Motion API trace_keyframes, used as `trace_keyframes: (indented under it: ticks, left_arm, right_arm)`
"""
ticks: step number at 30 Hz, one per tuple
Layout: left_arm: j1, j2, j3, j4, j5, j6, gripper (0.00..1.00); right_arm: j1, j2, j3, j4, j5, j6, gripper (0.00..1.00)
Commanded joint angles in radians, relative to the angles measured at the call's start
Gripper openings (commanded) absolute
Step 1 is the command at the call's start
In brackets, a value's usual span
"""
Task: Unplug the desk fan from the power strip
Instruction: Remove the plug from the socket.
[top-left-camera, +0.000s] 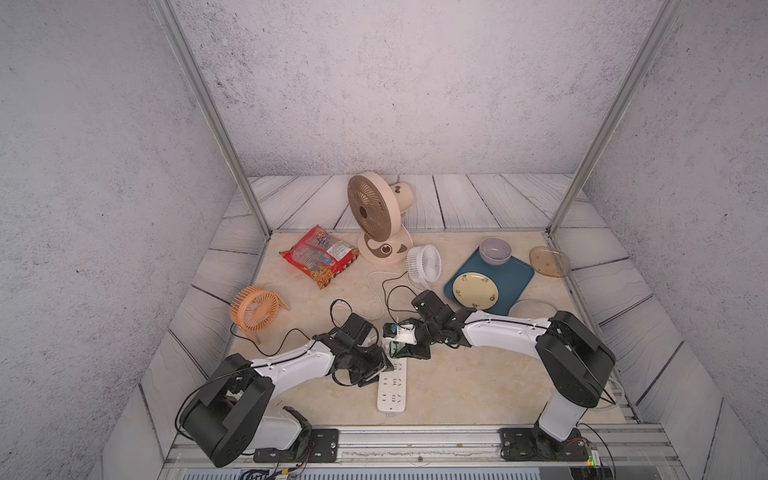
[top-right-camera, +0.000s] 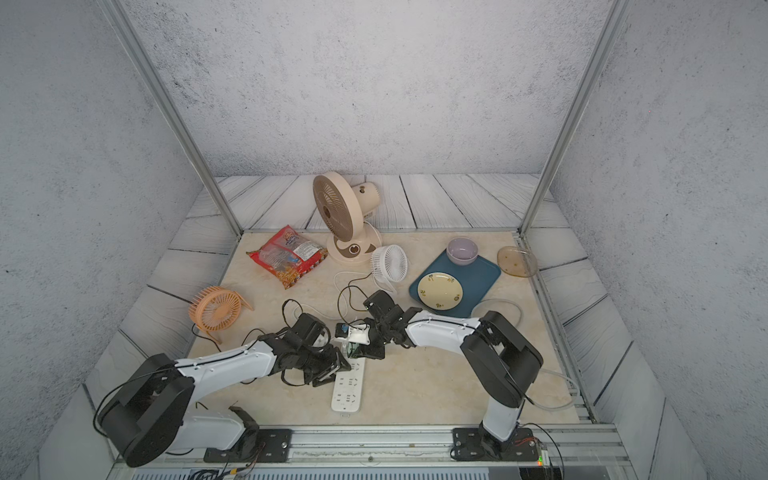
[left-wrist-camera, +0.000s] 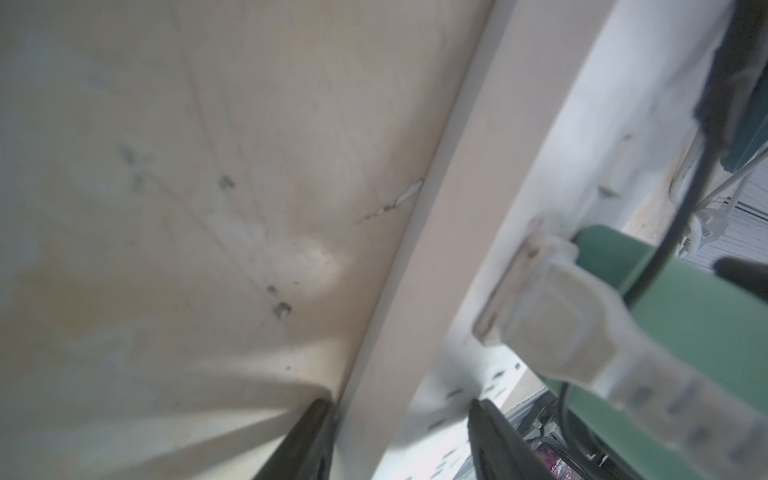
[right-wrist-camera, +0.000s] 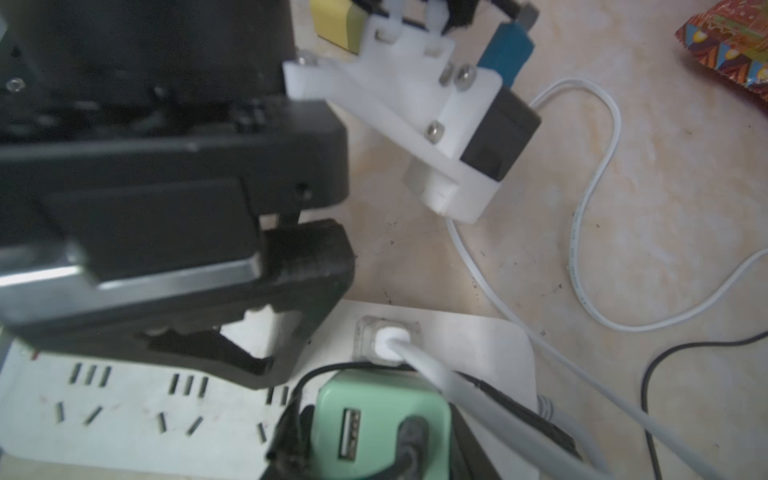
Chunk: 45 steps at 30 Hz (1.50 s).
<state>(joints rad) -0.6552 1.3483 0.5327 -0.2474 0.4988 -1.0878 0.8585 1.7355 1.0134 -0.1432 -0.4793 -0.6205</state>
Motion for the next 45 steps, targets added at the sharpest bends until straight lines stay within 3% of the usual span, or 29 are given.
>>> trace_keyframes:
  ticks: [1, 7, 27, 45]
  left_arm:
    - [-0.020, 0.044, -0.022, -0.107, -0.067, 0.007, 0.55]
    - [-0.034, 0.169, -0.030, -0.112, -0.087, 0.015, 0.50]
    - [-0.046, 0.338, -0.063, -0.115, -0.138, -0.002, 0.46]
    - [-0.052, 0.400, -0.006, -0.261, -0.224, -0.001, 0.48]
  right_arm:
    - [0.011, -0.002, -0.012, 0.031, -0.028, 0.009, 0.24]
    - [0.011, -0.023, -0.024, 0.070, -0.037, 0.029, 0.24]
    - [0.011, -0.090, -0.022, 0.045, -0.049, -0.010, 0.23]
    - [0.010, -0.139, -0.035, 0.066, -0.039, 0.009, 0.21]
